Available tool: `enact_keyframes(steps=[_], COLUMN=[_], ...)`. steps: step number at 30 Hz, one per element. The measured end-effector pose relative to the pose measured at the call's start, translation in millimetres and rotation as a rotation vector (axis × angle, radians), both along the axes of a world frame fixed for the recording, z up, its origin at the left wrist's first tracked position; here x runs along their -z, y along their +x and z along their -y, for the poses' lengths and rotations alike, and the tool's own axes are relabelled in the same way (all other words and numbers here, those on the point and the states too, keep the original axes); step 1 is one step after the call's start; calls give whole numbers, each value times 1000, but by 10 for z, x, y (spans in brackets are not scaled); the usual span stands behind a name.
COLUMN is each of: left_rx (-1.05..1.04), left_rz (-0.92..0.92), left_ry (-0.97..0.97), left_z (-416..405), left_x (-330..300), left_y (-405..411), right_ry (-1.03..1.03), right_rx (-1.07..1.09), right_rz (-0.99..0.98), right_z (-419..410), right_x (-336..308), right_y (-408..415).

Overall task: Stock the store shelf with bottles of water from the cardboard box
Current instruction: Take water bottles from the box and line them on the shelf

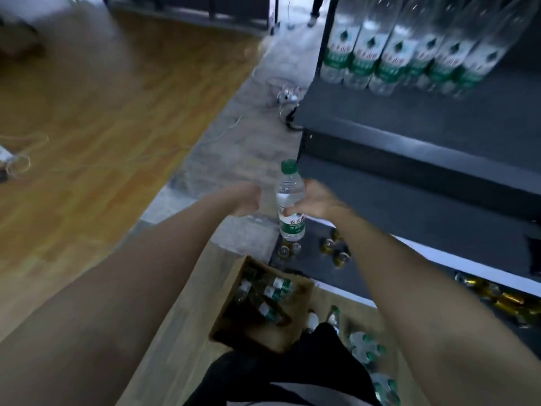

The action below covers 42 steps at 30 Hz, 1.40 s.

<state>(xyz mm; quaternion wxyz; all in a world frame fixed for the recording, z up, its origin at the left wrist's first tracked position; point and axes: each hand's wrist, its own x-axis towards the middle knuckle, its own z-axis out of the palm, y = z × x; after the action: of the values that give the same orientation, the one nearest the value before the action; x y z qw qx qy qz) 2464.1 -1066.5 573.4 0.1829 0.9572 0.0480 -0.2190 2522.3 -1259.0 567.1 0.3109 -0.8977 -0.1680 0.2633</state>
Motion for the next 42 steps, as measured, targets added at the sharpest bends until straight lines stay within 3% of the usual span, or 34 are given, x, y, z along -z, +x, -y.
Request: enact_keyframes(steps=[8,13,15,19,25,31,35,42], left_rx=[81,120,159,218,150,134,80,3], left_rz=[406,356,348,430,591,726,732,646], left_ry=[-115,-453,-496,-370,-496,-291,-153,-160], left_z=[343,809,1024,1480,1965,2209,2371,2561], left_x=[-1547,-2177,-2347,-2518,-2613,-2763,-2761,-2664], left_y=[499,778,894,1142,1621,2108,2420,2784], right_ry=[107,151,171,219,213,222,205,109], right_rx=[111,151,177,204,233,244,239,212], right_rz=[178,228,235,240,271,284,267,173], right_z=[431,805,963,1233,1567,1819,1972,2304], right_x=[-1408,-1799,-1897,-2122,-2413,-2501,-2437,-2181], right_y=[313,440,518,690,1146,1620,1988,2598])
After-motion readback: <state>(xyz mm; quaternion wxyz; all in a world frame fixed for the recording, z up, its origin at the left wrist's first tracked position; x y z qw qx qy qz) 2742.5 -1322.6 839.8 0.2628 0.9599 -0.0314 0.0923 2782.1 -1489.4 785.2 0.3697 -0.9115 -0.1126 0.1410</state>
